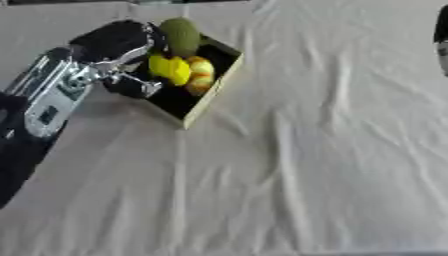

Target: Pick up objects on the table and place them in the box.

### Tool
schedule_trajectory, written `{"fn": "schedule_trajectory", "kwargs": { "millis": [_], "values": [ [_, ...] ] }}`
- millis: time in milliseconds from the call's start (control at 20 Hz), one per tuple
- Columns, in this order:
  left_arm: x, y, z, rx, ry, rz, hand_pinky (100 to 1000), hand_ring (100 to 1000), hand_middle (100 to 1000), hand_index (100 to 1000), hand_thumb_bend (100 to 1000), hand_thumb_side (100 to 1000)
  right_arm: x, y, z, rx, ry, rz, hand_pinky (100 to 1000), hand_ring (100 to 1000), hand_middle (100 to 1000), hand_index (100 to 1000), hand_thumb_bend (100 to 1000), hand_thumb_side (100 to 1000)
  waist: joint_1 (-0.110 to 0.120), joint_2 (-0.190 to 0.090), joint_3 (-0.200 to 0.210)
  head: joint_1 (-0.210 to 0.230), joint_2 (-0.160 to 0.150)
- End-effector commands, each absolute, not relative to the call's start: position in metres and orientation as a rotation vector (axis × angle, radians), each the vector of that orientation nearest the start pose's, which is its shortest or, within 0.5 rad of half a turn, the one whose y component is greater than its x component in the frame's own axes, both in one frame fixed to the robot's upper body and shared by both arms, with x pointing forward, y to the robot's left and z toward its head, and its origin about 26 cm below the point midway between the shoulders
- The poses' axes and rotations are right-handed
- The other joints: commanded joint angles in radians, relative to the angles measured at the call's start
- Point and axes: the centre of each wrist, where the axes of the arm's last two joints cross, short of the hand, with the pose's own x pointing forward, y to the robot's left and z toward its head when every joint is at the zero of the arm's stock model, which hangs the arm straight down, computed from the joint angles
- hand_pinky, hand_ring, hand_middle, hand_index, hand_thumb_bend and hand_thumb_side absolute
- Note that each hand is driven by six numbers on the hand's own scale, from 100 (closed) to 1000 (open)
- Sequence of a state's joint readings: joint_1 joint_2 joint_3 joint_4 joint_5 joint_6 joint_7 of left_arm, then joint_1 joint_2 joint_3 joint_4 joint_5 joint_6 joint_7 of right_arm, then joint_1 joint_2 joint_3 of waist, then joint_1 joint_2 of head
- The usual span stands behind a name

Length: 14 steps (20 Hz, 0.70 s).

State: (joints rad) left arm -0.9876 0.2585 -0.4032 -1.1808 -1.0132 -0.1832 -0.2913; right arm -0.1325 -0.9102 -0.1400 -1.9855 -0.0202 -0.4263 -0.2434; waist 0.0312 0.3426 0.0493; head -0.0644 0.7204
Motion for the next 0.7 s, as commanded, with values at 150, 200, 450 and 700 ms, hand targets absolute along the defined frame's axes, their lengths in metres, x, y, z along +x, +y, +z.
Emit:
{"fn": "schedule_trajectory", "kwargs": {
  "millis": [150,200,450,700],
  "values": [
    [0.451,0.123,0.212,-1.285,2.327,2.398,736,624,534,598,129,100,0.269,-0.369,0.262,0.852,3.289,-0.962,1000,912,606,869,100,406,-0.003,-0.021,-0.002,0.002,-0.005],
    [0.452,0.124,0.21,-1.29,2.325,2.403,741,631,548,616,152,100,0.269,-0.369,0.262,0.852,3.291,-0.962,1000,912,606,869,100,407,-0.003,-0.021,-0.003,0.002,-0.005],
    [0.451,0.126,0.211,-1.322,2.283,2.402,955,902,850,951,397,340,0.269,-0.37,0.26,0.859,3.3,-0.964,1000,912,604,868,100,425,-0.001,-0.021,-0.003,0.0,-0.005],
    [0.445,0.132,0.225,-1.447,2.256,2.328,1000,965,886,978,639,647,0.269,-0.37,0.258,0.863,3.308,-0.969,1000,912,603,866,100,435,0.0,-0.023,-0.001,-0.002,-0.004]
  ]
}}
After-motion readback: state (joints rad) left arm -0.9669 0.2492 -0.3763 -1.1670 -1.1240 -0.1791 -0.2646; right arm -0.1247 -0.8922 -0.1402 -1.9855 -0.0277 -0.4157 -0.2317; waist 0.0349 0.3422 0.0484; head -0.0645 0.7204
